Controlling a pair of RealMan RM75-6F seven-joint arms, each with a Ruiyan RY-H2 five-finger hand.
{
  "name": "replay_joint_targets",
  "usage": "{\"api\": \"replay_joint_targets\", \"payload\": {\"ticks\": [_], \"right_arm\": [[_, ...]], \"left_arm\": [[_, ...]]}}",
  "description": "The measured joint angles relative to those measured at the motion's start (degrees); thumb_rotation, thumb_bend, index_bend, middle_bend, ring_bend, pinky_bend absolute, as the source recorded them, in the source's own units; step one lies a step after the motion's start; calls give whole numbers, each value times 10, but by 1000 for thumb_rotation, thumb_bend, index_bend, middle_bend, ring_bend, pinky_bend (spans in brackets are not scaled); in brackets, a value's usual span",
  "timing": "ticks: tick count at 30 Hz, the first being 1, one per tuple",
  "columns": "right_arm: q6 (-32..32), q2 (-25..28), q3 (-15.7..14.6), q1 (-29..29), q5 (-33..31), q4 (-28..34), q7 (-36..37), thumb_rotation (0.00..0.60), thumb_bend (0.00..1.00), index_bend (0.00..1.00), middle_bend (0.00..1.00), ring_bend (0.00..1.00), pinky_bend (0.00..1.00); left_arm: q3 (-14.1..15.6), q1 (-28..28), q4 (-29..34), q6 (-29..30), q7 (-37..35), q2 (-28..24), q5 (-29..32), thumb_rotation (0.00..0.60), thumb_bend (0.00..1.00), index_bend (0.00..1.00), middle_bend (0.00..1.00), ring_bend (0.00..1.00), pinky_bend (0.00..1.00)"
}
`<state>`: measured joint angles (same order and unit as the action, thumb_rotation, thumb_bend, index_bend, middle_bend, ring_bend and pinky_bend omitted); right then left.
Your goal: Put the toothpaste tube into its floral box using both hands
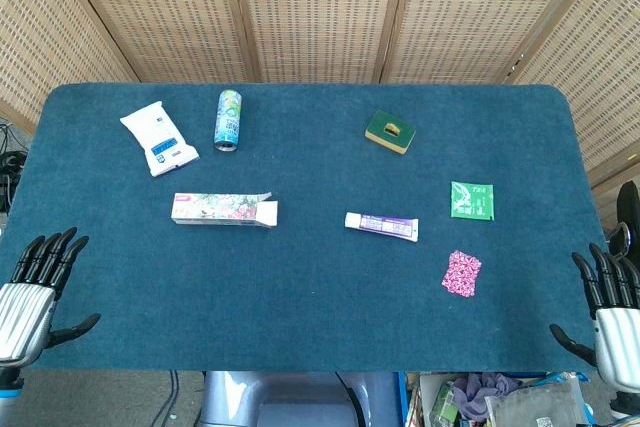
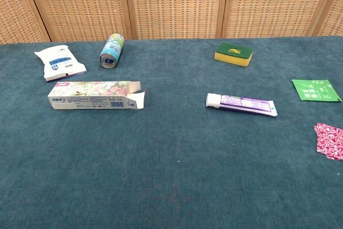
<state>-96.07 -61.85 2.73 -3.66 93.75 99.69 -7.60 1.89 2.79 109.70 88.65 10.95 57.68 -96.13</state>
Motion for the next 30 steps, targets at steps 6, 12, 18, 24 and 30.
{"api": "replay_joint_targets", "payload": {"ticks": [6, 12, 18, 24, 30], "right_arm": [[12, 0, 3, 8, -4, -3, 9, 600, 0, 0, 0, 0, 0], [78, 12, 13, 45, -19, -5, 23, 600, 0, 0, 0, 0, 0], [180, 26, 41, 116, -49, 13, 21, 600, 0, 0, 17, 0, 2], [295, 9, 90, 211, -144, 28, -20, 600, 0, 127, 195, 126, 116], [366, -57, 130, 303, -260, 15, -88, 600, 48, 240, 300, 218, 187]], "left_arm": [[-1, -1, -1, 2, -1, 0, -2, 600, 150, 0, 0, 0, 0], [-5, -1, -3, 6, -3, 2, 1, 600, 151, 0, 0, 0, 0], [-15, 3, -3, 0, 4, 6, 19, 600, 150, 0, 0, 0, 0], [-31, 9, -5, -6, 29, 19, 48, 600, 150, 0, 0, 0, 0], [-38, 13, -6, -14, 29, 21, 66, 600, 151, 0, 0, 0, 0]]}}
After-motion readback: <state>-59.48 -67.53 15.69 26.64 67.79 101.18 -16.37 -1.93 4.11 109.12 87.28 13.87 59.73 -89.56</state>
